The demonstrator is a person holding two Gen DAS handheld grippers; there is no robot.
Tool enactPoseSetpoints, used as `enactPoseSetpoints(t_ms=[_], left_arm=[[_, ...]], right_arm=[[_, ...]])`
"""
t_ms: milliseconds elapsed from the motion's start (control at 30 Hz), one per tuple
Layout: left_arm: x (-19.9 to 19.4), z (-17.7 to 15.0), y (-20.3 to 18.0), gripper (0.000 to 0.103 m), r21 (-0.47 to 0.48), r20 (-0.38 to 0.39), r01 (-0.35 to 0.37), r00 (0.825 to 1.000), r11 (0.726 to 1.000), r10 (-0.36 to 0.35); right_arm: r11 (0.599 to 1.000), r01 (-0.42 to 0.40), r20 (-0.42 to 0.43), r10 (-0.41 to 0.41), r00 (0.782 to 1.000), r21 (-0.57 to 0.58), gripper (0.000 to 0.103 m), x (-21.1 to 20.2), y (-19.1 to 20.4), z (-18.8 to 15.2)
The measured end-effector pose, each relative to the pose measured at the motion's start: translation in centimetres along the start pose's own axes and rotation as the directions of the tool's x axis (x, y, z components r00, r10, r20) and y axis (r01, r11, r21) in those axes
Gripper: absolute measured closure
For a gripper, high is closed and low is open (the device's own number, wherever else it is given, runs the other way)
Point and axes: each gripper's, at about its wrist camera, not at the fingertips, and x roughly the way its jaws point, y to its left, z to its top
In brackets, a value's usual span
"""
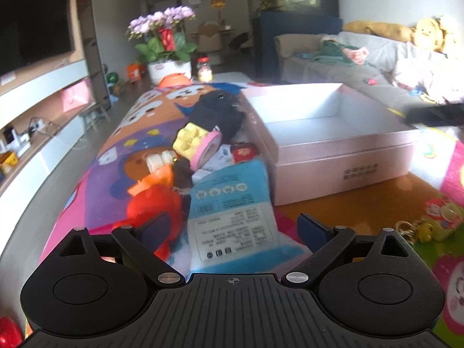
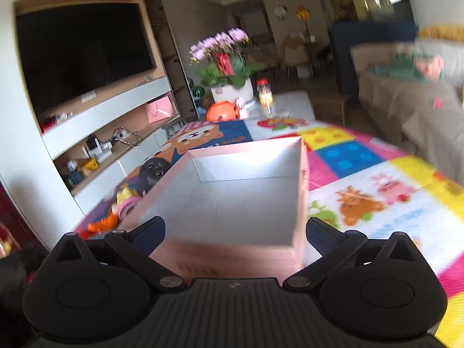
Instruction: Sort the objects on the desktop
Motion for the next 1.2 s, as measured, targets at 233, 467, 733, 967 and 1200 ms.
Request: enactPoseSetpoints(t_ms=[233, 467, 733, 967, 1200], left_arm=[[1.2, -0.7, -1.2, 0.032, 0.031, -0.036, -0.014, 0.999, 0.999, 0.015], [-3.5, -3.0, -1.8, 0.038, 0.052, -0.072, 0.155, 0.986, 0.986, -0.152], [-5.3, -4.2, -3.4, 0.032, 0.087, -0.08, 0.228, 0.972, 0.97, -0.222], [-4.9, -4.0, -2.7, 0.01, 0.059, -0.082, 0.199, 0.978, 0.978, -0.194], [-6.0, -4.5, -2.4, 0.007, 0.071, -0.077, 0.241, 0.969, 0.968, -0.236]], right_arm=[[0.988, 0.111, -0.075, -0.12, 0.99, -0.112, 0.0, -4.9, 1.5, -5.7], [0.988, 0.146, -0.223, -0.154, 0.963, -0.049, 0.0, -4.8, 0.7, -8.2], [0.991, 0.137, -0.249, -0.133, 0.959, -0.004, 0.0, -4.5, 0.4, -8.1], [0.992, 0.125, -0.036, -0.124, 0.992, 0.032, 0.0, -3.3, -1.9, -2.1], [0.982, 0.043, -0.07, -0.03, 0.997, 0.182, 0.0, 3.2, -2.5, 1.5]])
